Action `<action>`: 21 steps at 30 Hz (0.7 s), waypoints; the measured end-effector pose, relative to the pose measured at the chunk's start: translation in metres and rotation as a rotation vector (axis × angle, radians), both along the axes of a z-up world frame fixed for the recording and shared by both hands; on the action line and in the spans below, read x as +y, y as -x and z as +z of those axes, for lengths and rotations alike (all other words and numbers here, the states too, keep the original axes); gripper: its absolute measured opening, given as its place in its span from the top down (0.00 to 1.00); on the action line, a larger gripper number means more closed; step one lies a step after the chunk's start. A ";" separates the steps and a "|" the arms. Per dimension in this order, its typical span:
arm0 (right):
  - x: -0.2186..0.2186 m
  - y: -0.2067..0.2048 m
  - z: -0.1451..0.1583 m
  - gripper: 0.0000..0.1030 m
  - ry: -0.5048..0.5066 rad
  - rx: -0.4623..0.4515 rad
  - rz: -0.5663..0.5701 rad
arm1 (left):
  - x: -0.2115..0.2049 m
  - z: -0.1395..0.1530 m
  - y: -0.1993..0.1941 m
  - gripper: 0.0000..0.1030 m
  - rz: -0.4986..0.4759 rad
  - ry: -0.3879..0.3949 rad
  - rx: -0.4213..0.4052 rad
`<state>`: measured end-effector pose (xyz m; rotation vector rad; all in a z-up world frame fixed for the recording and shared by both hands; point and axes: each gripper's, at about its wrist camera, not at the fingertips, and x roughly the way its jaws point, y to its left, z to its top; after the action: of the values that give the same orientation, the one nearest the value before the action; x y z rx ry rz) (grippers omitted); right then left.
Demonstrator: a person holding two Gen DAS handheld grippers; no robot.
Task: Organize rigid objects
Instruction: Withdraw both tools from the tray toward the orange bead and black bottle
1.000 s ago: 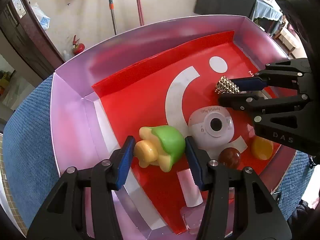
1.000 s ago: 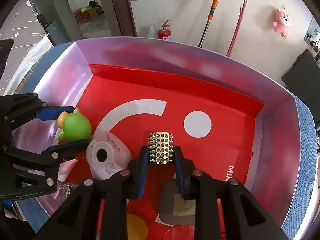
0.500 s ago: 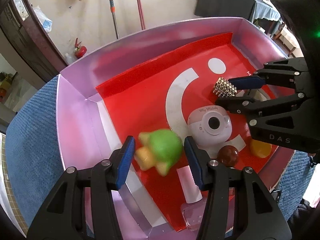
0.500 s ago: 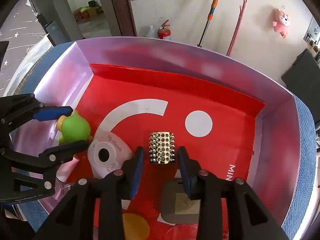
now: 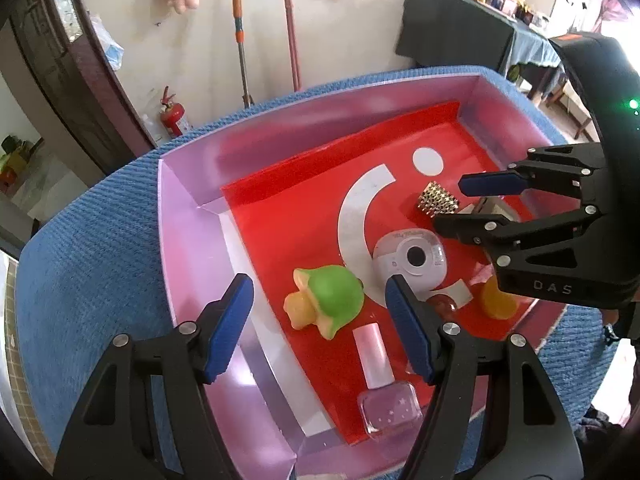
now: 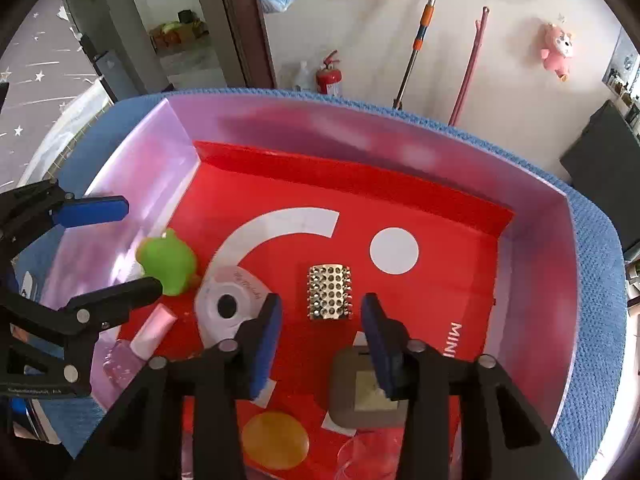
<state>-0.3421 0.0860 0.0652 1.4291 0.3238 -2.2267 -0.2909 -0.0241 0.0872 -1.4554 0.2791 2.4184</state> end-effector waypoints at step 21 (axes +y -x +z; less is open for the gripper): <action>0.040 -0.095 0.087 0.30 0.134 0.212 -0.039 | -0.007 0.060 -0.077 0.29 0.055 -0.153 0.230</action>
<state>-0.2466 0.1256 0.1527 1.1424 0.2122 -2.3878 -0.2135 -0.0307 0.1473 -1.1369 0.1023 2.5903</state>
